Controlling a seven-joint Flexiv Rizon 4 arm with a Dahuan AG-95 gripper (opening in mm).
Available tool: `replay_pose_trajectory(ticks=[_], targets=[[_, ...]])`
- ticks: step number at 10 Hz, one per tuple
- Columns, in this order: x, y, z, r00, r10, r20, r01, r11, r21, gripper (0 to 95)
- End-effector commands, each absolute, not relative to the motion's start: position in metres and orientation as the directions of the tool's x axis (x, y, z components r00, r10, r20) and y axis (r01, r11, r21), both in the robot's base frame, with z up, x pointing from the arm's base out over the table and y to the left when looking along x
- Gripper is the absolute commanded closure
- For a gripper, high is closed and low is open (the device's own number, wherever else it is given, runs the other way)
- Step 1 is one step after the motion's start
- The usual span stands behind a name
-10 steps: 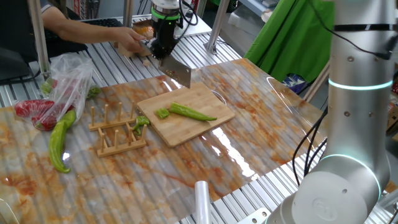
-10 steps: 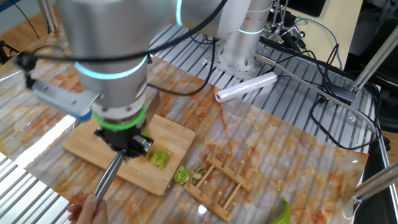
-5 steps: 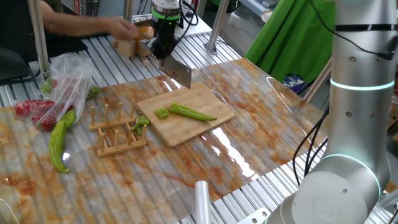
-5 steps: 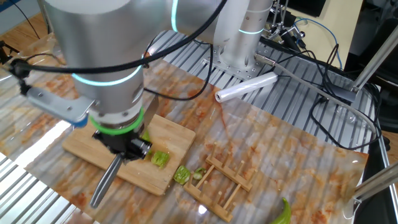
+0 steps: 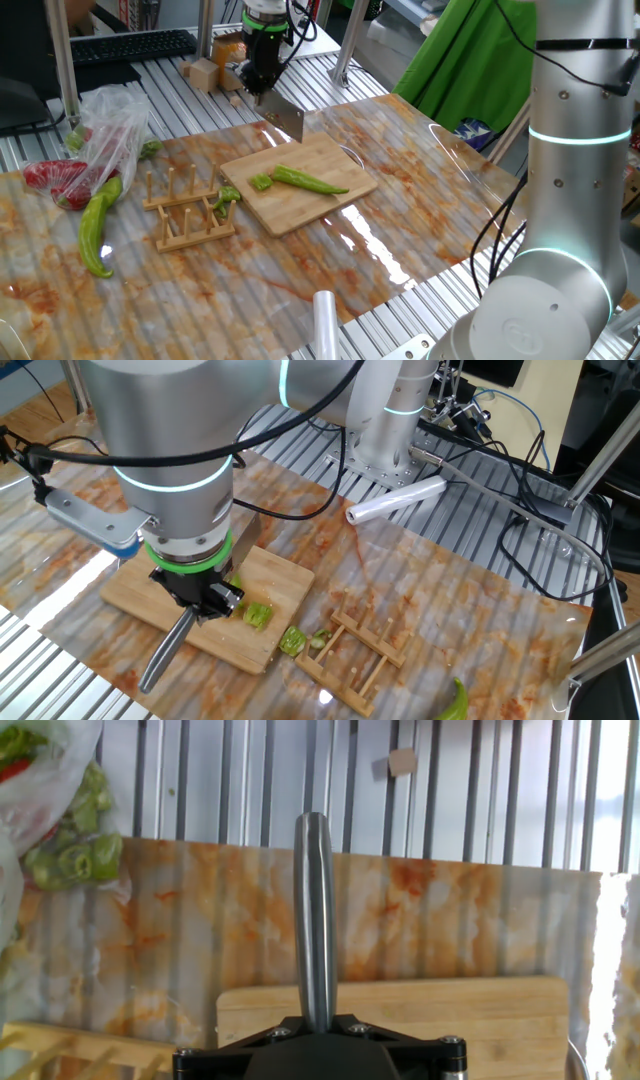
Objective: Chop the chili peppers
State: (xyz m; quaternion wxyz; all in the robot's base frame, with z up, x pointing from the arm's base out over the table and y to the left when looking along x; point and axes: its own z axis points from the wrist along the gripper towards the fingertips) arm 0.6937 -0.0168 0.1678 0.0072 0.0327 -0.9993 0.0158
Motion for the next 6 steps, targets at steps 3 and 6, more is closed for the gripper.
replay_pose_trajectory(ticks=[3, 6], targets=[[0.692, -0.027, 0.166, -0.997, -0.059, -0.052, -0.058, 0.998, -0.033, 95.0], [0.693, -0.033, 0.163, -0.998, -0.058, -0.04, -0.057, 0.998, -0.036, 95.0]])
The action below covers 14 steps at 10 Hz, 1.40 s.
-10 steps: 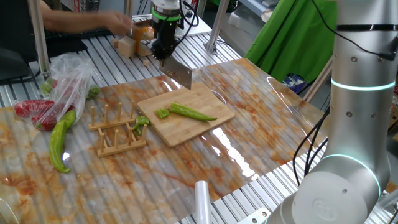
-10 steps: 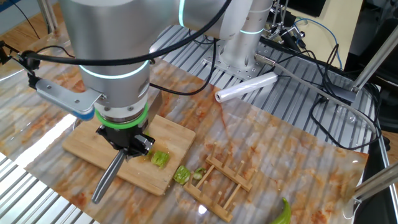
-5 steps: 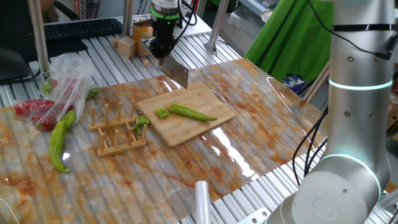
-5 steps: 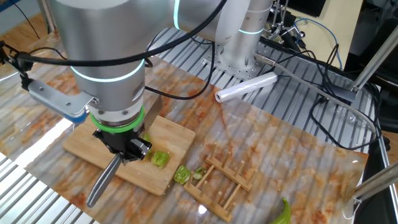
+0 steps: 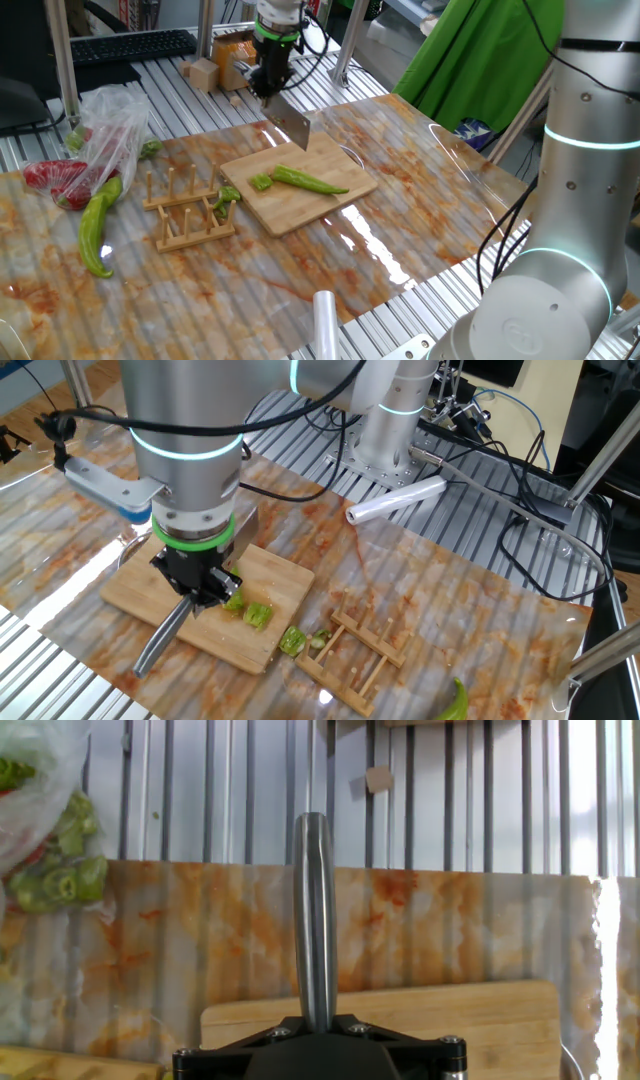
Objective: Chop the chili peppers
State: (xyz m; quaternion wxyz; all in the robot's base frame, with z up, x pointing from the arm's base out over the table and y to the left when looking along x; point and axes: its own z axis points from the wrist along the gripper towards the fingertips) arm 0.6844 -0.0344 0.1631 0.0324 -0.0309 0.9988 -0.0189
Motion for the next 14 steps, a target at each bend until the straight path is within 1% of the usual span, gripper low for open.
replay_pose_trajectory(ticks=[1, 3, 5, 6, 7, 8, 9, 10, 13, 14], targets=[[0.693, -0.034, 0.163, -0.998, -0.052, -0.025, -0.051, 0.998, -0.029, 95.0], [0.693, -0.033, 0.162, -0.999, -0.037, -0.01, -0.037, 0.999, -0.022, 95.0], [0.693, -0.033, 0.163, -0.998, -0.006, 0.064, -0.008, 1.0, -0.024, 95.0], [0.693, -0.034, 0.164, -0.997, -0.029, 0.072, -0.029, 1.0, -0.003, 95.0], [0.694, -0.035, 0.167, -0.997, -0.041, 0.068, -0.043, 0.999, -0.026, 95.0], [0.696, -0.037, 0.168, -0.997, -0.032, 0.073, -0.033, 0.999, -0.008, 95.0], [0.695, -0.038, 0.168, -0.997, -0.039, 0.071, -0.039, 0.999, 0.003, 95.0], [0.696, -0.039, 0.169, -0.996, -0.065, 0.06, -0.062, 0.997, 0.041, 95.0], [0.696, -0.043, 0.171, -0.995, -0.1, -0.02, -0.101, 0.992, 0.074, 95.0], [0.696, -0.044, 0.171, -0.993, -0.111, -0.034, -0.113, 0.99, 0.085, 95.0]])
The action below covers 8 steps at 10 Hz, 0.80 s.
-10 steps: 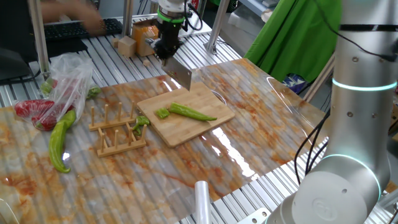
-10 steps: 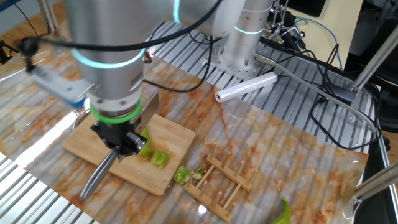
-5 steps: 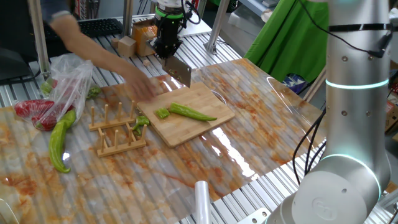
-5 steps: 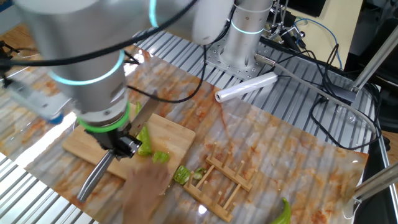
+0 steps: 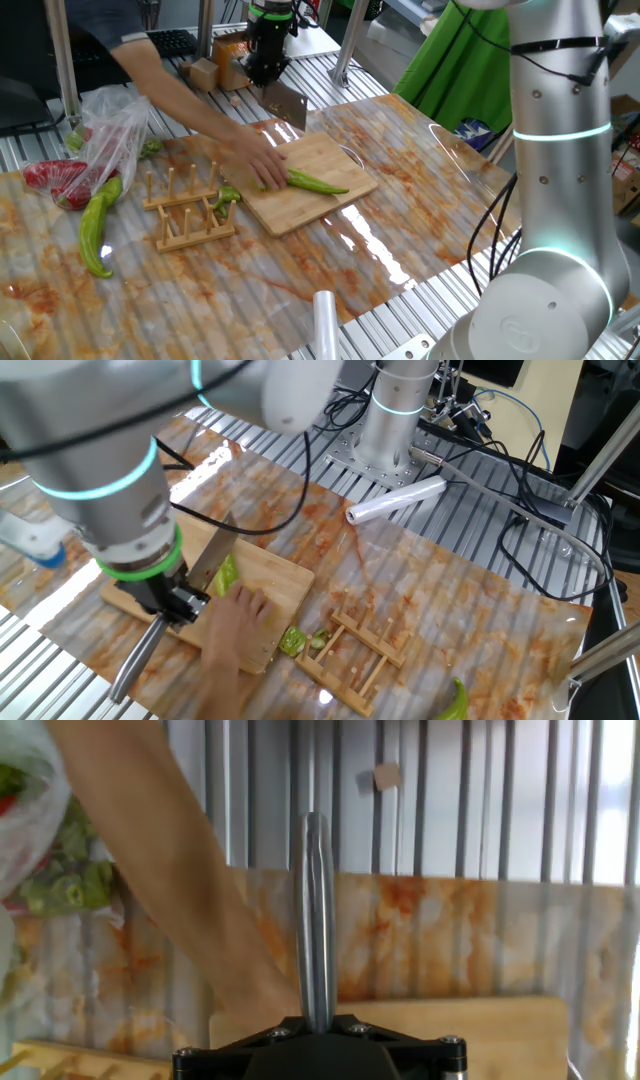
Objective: Chop the chili peppers
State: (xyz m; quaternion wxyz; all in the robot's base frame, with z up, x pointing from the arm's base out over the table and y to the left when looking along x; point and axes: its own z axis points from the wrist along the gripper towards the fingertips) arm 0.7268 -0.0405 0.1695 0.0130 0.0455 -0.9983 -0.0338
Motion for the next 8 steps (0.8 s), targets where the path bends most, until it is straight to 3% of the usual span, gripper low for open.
replay_pose_trajectory(ticks=[1, 8], targets=[[0.6953, -0.0453, 0.1729, -0.993, -0.114, -0.035, -0.116, 0.989, 0.087, 95.0], [0.6903, -0.0458, 0.1789, -0.997, -0.069, -0.032, -0.071, 0.996, 0.055, 95.0]])
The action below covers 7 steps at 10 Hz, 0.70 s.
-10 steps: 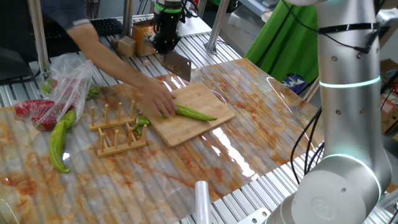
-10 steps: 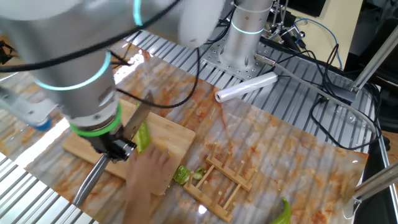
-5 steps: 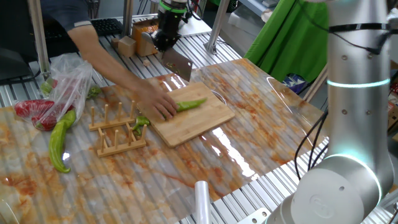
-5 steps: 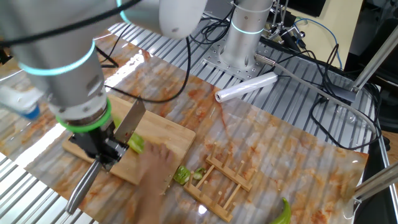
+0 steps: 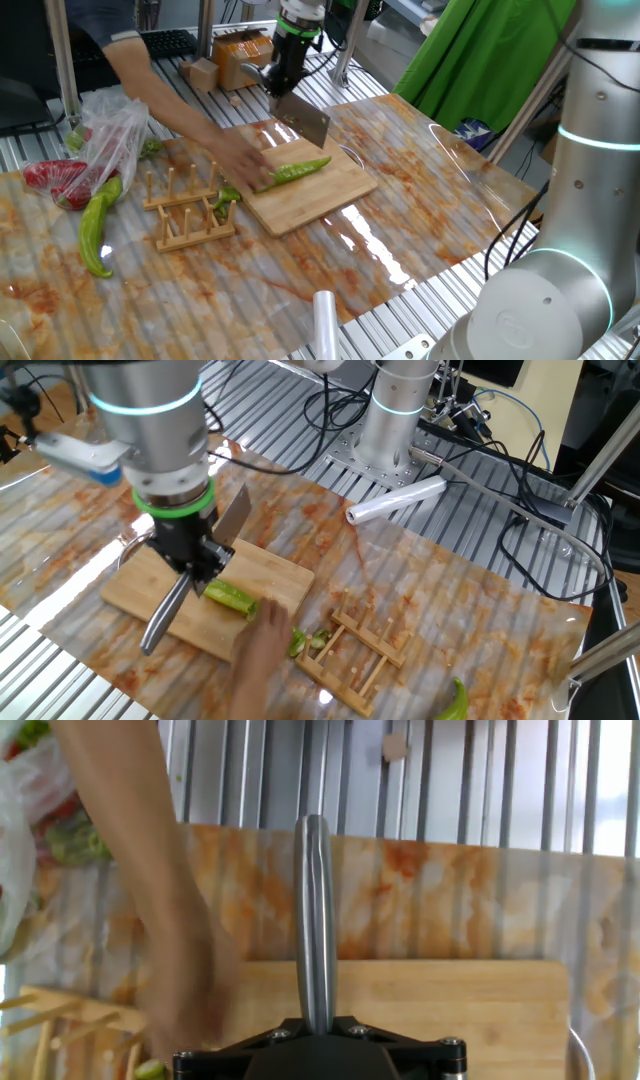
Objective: Chop the chili peppers
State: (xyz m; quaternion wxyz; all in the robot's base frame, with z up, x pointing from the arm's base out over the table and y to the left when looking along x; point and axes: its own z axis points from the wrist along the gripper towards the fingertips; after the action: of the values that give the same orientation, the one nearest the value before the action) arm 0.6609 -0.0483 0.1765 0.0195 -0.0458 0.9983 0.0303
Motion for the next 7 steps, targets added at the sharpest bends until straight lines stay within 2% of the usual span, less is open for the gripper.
replay_pose_trajectory(ticks=[1, 6, 7], targets=[[0.6875, -0.0484, 0.1826, -0.998, -0.061, -0.03, -0.062, 0.997, 0.035, 95.0], [0.6806, -0.052, 0.1902, -0.999, -0.024, -0.023, -0.025, 0.998, 0.051, 95.0], [0.6806, -0.0507, 0.1908, -0.999, -0.028, -0.021, -0.029, 0.999, 0.031, 95.0]])
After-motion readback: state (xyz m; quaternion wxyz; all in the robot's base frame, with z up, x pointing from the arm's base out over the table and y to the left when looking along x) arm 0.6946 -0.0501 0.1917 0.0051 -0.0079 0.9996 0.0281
